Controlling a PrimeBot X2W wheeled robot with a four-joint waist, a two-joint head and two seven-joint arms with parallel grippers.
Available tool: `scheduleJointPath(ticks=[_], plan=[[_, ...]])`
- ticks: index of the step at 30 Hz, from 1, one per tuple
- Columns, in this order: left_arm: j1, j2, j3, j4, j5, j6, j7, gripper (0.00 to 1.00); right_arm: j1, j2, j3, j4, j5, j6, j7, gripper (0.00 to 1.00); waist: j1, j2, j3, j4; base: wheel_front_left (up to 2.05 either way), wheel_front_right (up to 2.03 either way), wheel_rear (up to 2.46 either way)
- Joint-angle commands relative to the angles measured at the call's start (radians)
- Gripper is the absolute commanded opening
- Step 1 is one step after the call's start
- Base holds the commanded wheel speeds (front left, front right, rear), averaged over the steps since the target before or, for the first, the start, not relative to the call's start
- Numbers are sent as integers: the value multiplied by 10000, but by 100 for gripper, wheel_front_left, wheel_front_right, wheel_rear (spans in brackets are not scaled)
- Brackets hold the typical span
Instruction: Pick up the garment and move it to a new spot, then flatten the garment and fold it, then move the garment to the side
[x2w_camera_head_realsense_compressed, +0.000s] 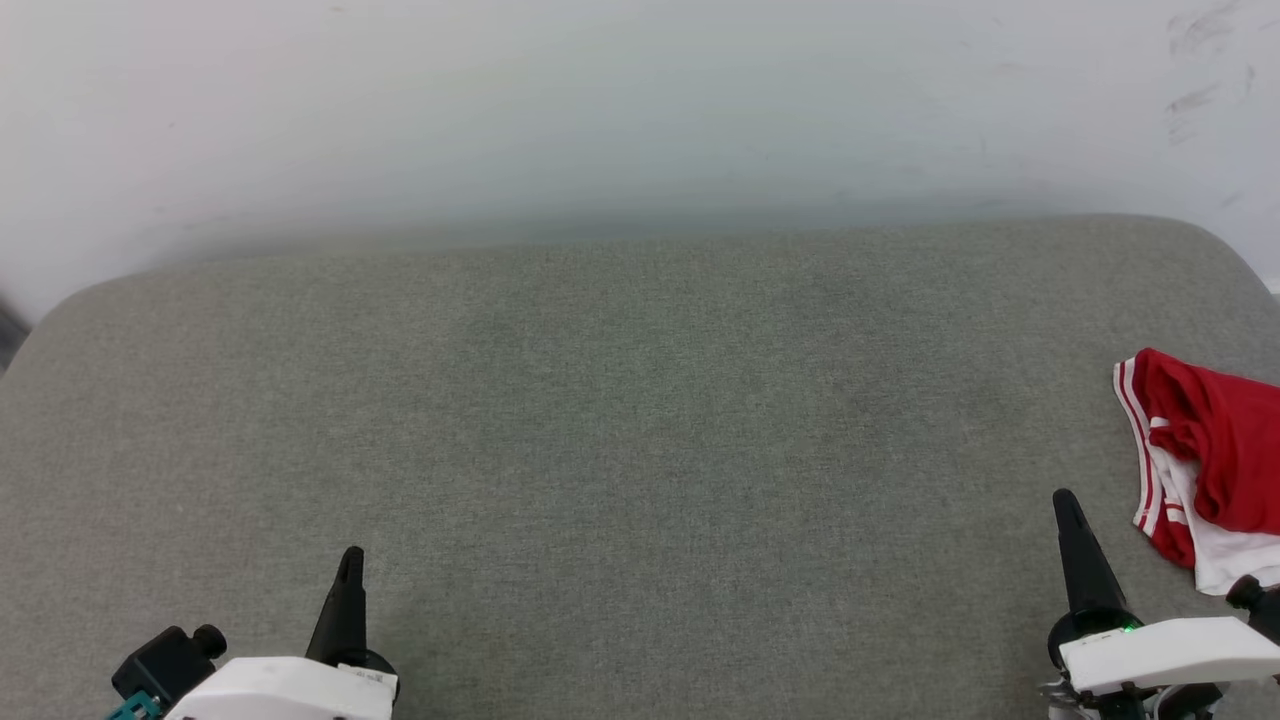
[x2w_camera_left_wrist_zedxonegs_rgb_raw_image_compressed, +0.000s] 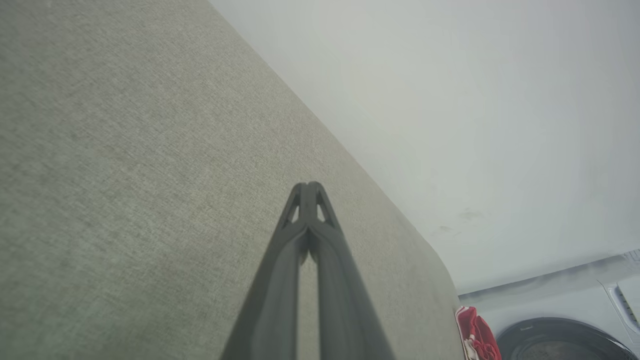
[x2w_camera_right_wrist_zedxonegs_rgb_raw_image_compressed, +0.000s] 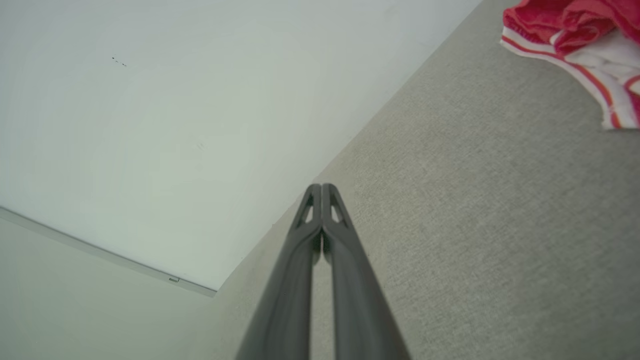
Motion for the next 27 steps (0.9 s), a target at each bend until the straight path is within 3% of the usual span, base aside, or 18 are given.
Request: scheduleJointPath(ticks=[1,27], plan=[[-268,59,52,-39,-327,-72,57,0,-265,-79,-49,-47,342,0,63,0,0,0,-1,3,0,0,0],[-853,68,259,431,-3164,-482,752,0,-645,-23,-262,286,3087,0,777,0,0,0,-19,54,0,0,0]])
